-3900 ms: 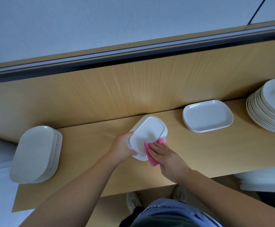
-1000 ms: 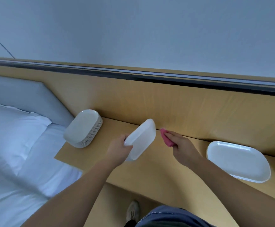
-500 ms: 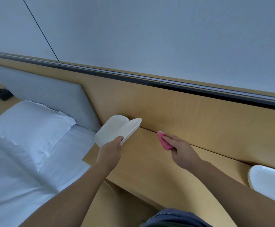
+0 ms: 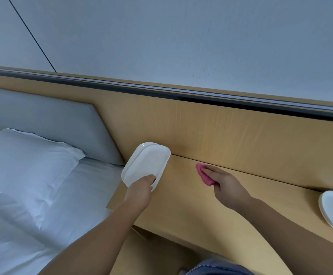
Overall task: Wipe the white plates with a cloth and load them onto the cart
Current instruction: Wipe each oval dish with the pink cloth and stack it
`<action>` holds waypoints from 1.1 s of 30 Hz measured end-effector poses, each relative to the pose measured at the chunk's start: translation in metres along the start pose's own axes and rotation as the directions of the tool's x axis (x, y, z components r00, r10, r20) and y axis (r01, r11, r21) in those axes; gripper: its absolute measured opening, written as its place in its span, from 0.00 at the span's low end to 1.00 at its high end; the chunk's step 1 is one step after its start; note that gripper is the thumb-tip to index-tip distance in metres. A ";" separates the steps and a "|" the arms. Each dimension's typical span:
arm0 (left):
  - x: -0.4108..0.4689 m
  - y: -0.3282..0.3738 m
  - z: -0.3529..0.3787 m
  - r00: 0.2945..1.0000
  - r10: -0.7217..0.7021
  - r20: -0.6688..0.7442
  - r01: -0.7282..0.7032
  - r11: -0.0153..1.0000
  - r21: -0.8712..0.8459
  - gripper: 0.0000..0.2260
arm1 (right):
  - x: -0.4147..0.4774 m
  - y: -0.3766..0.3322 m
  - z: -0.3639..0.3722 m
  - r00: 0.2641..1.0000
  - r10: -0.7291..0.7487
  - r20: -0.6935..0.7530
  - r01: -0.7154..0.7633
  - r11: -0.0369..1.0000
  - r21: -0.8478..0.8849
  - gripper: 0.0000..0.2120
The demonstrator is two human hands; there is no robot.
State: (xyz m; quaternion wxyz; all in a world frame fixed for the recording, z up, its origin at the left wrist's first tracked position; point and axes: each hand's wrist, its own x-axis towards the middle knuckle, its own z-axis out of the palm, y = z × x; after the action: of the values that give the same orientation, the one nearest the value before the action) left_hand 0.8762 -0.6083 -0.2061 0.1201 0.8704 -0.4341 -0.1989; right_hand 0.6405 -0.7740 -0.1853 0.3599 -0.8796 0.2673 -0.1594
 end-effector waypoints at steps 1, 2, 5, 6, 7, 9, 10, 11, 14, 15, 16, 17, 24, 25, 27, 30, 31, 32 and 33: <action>0.003 -0.004 0.001 1.000 0.015 0.015 -0.015 1.000 -0.005 0.16 | -0.001 0.001 0.002 1.000 0.007 -0.001 -0.007 1.000 -0.002 0.30; 0.006 -0.008 0.002 0.999 0.032 0.025 -0.033 0.999 0.004 0.15 | -0.001 0.002 0.004 1.000 0.016 -0.003 -0.016 1.000 -0.001 0.30; 0.016 -0.014 0.002 0.999 0.046 0.025 -0.047 0.998 0.030 0.10 | -0.003 0.005 0.006 0.999 0.030 -0.015 -0.030 0.999 -0.016 0.29; 0.019 -0.014 0.002 0.999 0.036 0.026 -0.037 0.998 0.046 0.09 | -0.003 0.006 0.006 0.999 0.035 -0.017 -0.035 0.999 -0.022 0.29; 0.022 -0.014 0.001 0.999 0.027 0.021 -0.029 0.997 0.068 0.08 | -0.004 0.006 0.006 0.999 0.040 -0.020 -0.041 0.999 -0.025 0.29; 0.026 -0.013 0.002 0.999 0.039 -0.020 -0.036 0.989 0.141 0.10 | -0.005 0.009 0.005 0.998 0.048 -0.029 -0.049 0.999 -0.021 0.29; 0.028 -0.010 0.002 0.997 0.059 -0.046 -0.050 0.984 0.173 0.11 | -0.006 0.010 0.004 0.998 0.050 -0.034 -0.051 0.999 -0.018 0.29; 0.028 -0.006 0.003 0.994 0.084 -0.072 -0.069 0.979 0.190 0.13 | -0.008 0.012 0.003 0.998 0.051 -0.042 -0.052 0.998 -0.018 0.28; 0.032 0.016 0.007 0.985 0.142 -0.100 -0.124 0.978 0.167 0.16 | -0.014 0.021 -0.006 0.994 0.056 -0.089 -0.060 0.998 -0.035 0.29; 0.035 0.026 0.009 0.981 0.170 -0.094 -0.153 0.975 0.162 0.15 | -0.017 0.024 -0.011 0.992 0.064 -0.110 -0.068 0.997 -0.032 0.29; 0.038 0.037 0.012 0.978 0.196 -0.076 -0.181 0.970 0.163 0.15 | -0.022 0.029 -0.016 0.988 0.073 -0.133 -0.077 0.997 -0.030 0.29; 0.040 0.051 0.015 0.973 0.226 -0.053 -0.215 0.963 0.164 0.14 | -0.028 0.034 -0.022 0.984 0.080 -0.160 -0.087 0.996 -0.033 0.29; 0.045 0.167 0.064 0.893 0.441 0.092 -0.450 0.882 0.140 0.16 | -0.100 0.087 -0.083 0.917 0.172 -0.360 -0.195 0.980 -0.028 0.32; 0.045 0.184 0.075 0.877 0.467 0.115 -0.480 0.867 0.132 0.16 | -0.114 0.093 -0.093 0.901 0.186 -0.391 -0.212 0.977 -0.023 0.32; 0.041 0.217 0.096 0.845 0.508 0.167 -0.526 0.845 0.090 0.16 | -0.143 0.106 -0.111 0.866 0.224 -0.446 -0.255 0.967 -0.010 0.32; 0.035 0.266 0.124 0.792 0.565 0.231 -0.584 0.812 0.014 0.15 | -0.189 0.126 -0.136 0.814 0.287 -0.504 -0.331 0.944 0.002 0.32; 0.034 0.281 0.135 0.775 0.584 0.243 -0.599 0.801 -0.015 0.11 | -0.204 0.133 -0.144 0.798 0.315 -0.514 -0.362 0.932 0.009 0.32; 0.032 0.296 0.144 0.758 0.602 0.250 -0.615 0.788 -0.034 0.07 | -0.218 0.140 -0.151 0.781 0.339 -0.524 -0.391 0.920 0.013 0.32; 0.030 0.311 0.153 0.748 0.611 0.259 -0.623 0.781 -0.043 0.06 | -0.232 0.147 -0.157 0.766 0.357 -0.535 -0.415 0.910 0.012 0.32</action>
State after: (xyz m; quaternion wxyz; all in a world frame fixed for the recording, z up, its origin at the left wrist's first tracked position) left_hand 0.6038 -0.8224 -0.2311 0.1013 0.6471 -0.7132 -0.2496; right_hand 0.3268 -0.8123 -0.2026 0.2500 -0.7458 0.5387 -0.3018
